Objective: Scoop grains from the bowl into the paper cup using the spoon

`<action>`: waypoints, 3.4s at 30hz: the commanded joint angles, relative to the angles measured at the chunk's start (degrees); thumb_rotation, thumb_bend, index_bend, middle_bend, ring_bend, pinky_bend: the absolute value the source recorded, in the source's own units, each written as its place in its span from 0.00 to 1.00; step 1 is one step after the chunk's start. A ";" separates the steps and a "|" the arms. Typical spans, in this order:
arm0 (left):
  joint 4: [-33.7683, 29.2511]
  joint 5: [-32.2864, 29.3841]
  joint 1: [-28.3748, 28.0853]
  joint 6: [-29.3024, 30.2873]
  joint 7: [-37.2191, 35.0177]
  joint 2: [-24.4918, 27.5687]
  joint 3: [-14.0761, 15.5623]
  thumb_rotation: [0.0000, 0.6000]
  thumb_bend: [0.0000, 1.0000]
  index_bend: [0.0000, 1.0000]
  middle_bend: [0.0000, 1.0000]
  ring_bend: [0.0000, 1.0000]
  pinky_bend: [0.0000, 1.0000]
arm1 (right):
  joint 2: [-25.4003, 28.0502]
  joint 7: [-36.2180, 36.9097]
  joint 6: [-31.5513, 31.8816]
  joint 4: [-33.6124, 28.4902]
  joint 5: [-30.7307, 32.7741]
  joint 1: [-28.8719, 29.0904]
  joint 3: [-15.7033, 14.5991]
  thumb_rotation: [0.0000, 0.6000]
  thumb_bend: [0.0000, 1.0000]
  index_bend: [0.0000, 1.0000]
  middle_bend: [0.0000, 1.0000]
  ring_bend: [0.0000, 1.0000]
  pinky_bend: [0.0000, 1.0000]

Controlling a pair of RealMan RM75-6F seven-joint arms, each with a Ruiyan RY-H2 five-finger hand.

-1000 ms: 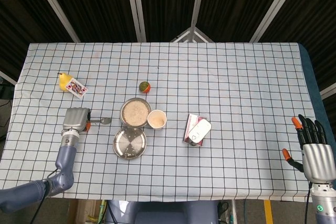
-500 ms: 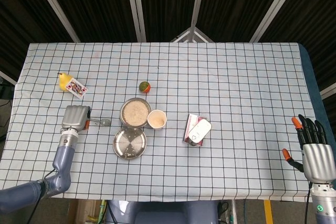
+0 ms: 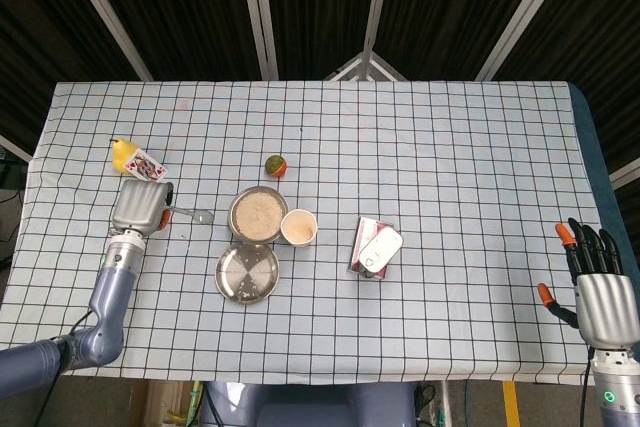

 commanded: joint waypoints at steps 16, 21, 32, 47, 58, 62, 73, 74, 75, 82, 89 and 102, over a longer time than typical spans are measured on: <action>2.74 -1.47 -10.51 0.73 15.52 -4.65 -0.82 1.00 0.43 0.54 1.00 1.00 1.00 | -0.21 0.33 0.50 0.34 -0.20 -0.14 0.04 1.00 0.33 0.00 0.00 0.00 0.00; 6.14 0.29 -13.92 0.42 21.73 -6.81 0.91 1.00 0.44 0.54 1.00 1.00 1.00 | -0.31 0.42 0.77 0.49 -0.32 -0.20 0.07 1.00 0.33 0.00 0.00 0.00 0.00; 14.53 4.76 -19.70 -2.18 28.41 -11.22 3.31 1.00 0.44 0.54 1.00 1.00 1.00 | -0.52 0.99 1.23 0.84 -0.51 -0.32 0.12 1.00 0.33 0.00 0.00 0.00 0.00; 22.75 11.05 -22.59 -6.17 29.30 -14.06 7.27 1.00 0.44 0.54 1.00 1.00 1.00 | -0.68 1.38 1.59 1.13 -0.75 -0.43 0.09 1.00 0.33 0.00 0.00 0.00 0.00; 25.09 15.28 -22.50 -7.49 25.61 -13.54 8.60 1.00 0.44 0.54 1.00 1.00 1.00 | -0.65 1.35 1.55 1.09 -0.70 -0.42 0.13 1.00 0.33 0.00 0.00 0.00 0.00; 25.44 17.10 -22.67 -8.18 24.89 -13.05 9.23 1.00 0.44 0.54 1.00 1.00 1.00 | -0.66 1.39 1.60 1.09 -0.74 -0.43 0.14 1.00 0.33 0.00 0.00 0.00 0.00; 25.14 21.04 -22.82 -9.52 23.89 -12.09 10.80 1.00 0.44 0.54 1.00 1.00 1.00 | -0.67 1.49 1.63 1.14 -0.81 -0.43 0.12 1.00 0.33 0.00 0.00 0.00 0.00; 25.11 21.26 -22.80 -9.56 23.88 -12.14 10.88 1.00 0.44 0.54 1.00 1.00 1.00 | -0.66 1.49 1.61 1.14 -0.81 -0.43 0.11 1.00 0.33 0.00 0.00 0.00 0.00; 25.06 21.44 -22.74 -9.62 23.79 -12.23 10.90 1.00 0.44 0.54 1.00 1.00 1.00 | -0.66 1.49 1.61 1.13 -0.80 -0.42 0.13 1.00 0.33 0.00 0.00 0.00 0.00; 24.30 22.00 -22.29 -9.81 23.42 -12.89 10.92 1.00 0.44 0.54 1.00 1.00 1.00 | -0.62 1.44 1.55 1.07 -0.77 -0.42 0.12 1.00 0.33 0.00 0.00 0.00 0.00; 23.07 21.51 -21.57 -10.17 22.90 -13.63 10.47 1.00 0.44 0.54 1.00 1.00 1.00 | -0.62 1.37 1.53 1.00 -0.74 -0.42 0.14 1.00 0.33 0.00 0.00 0.00 0.00; 17.78 10.11 -18.92 -10.36 23.66 -15.39 6.02 1.00 0.44 0.54 1.00 1.00 1.00 | -0.60 1.44 1.56 0.98 -0.76 -0.44 0.13 1.00 0.33 0.00 0.00 0.00 0.00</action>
